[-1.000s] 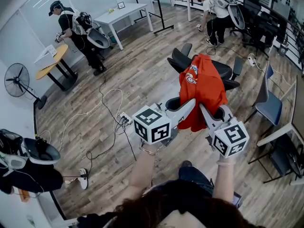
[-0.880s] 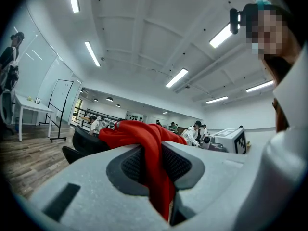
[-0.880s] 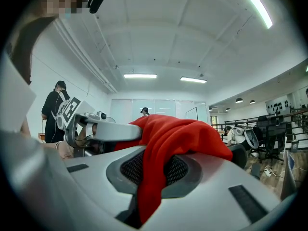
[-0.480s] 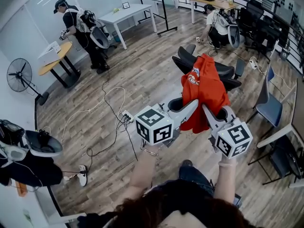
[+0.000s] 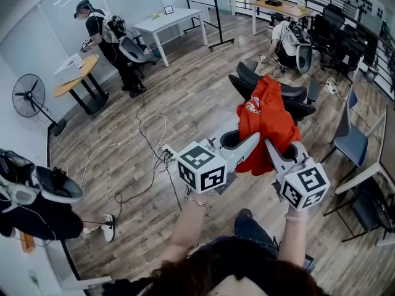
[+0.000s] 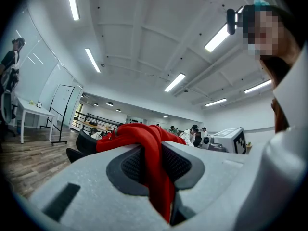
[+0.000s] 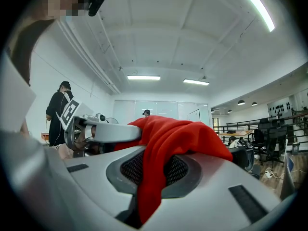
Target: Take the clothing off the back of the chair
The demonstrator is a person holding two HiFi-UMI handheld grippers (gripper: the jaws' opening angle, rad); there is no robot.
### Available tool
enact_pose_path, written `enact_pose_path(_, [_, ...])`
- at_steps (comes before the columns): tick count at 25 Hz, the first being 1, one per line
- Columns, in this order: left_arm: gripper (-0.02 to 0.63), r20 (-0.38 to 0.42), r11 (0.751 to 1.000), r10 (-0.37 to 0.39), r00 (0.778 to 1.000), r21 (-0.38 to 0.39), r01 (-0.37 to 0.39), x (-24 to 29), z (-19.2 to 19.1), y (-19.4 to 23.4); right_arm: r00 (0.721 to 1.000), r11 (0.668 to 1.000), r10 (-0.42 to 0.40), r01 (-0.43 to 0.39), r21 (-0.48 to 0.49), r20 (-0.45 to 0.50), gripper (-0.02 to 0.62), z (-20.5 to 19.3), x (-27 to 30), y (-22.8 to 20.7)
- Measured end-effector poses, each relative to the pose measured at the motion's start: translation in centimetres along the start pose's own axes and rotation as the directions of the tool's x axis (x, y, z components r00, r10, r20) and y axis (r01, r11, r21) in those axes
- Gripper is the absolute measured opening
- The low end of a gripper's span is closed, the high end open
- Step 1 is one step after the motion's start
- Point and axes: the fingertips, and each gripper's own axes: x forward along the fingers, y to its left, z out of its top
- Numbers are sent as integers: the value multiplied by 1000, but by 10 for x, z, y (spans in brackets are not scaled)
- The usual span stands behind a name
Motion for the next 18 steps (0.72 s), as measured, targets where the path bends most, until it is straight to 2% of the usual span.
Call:
enact_pose_path(8, [81, 8, 1000, 11, 1000, -5, -11, -14, -2, -9, 1000, 1000, 0, 0, -5, -6, 57, -2, -7, 15])
enact_pose_path(13, [80, 25, 998, 23, 999, -56, -22, -24, -7, -8, 1000, 1000, 15, -15, 0, -17, 57, -6, -6, 25])
enact_pose_path(18, [80, 23, 998, 44, 999, -51, -42, -35, -11, -16, 999, 999, 41, -41, -2, -26, 57, -8, -12, 36])
